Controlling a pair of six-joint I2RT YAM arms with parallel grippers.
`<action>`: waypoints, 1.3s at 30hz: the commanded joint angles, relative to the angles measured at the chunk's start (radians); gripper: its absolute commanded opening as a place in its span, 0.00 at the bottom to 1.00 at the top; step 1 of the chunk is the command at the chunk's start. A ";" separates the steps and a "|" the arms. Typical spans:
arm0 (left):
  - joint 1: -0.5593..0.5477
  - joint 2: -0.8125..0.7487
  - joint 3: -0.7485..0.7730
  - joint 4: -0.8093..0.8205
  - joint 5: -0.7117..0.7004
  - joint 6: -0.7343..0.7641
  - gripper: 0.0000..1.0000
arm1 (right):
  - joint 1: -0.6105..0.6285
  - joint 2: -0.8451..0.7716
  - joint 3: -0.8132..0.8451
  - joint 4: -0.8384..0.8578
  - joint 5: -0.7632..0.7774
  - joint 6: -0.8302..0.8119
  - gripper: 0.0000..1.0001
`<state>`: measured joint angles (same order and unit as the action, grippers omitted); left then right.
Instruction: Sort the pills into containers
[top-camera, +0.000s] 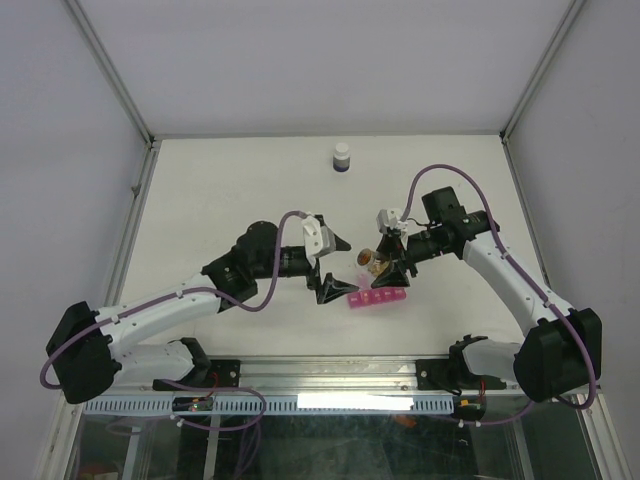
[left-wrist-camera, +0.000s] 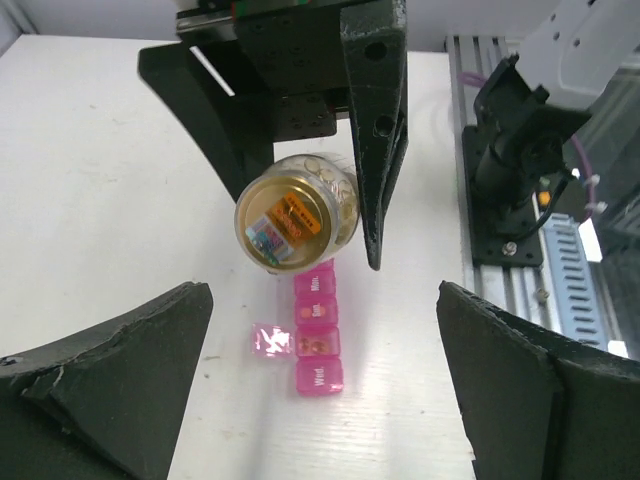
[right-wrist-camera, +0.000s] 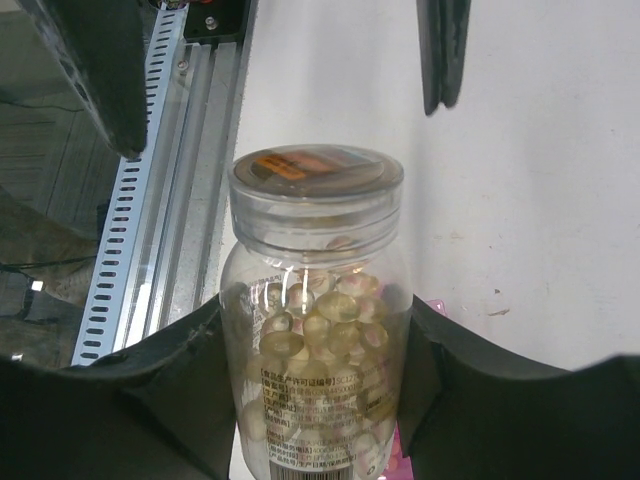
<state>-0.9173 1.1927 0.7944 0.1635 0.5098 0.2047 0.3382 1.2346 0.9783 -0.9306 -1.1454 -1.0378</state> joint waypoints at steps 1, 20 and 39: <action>-0.001 -0.097 -0.095 0.238 -0.133 -0.337 0.99 | -0.002 -0.027 0.043 0.032 -0.049 0.002 0.00; -0.047 0.044 0.134 -0.034 -0.288 -0.723 0.68 | -0.002 -0.019 0.042 0.034 -0.045 0.002 0.00; -0.061 0.114 0.195 -0.087 -0.240 -0.677 0.30 | -0.001 -0.019 0.043 0.036 -0.044 0.003 0.00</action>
<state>-0.9699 1.3132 0.9470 0.0601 0.2424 -0.4946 0.3370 1.2350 0.9783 -0.9203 -1.1393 -1.0351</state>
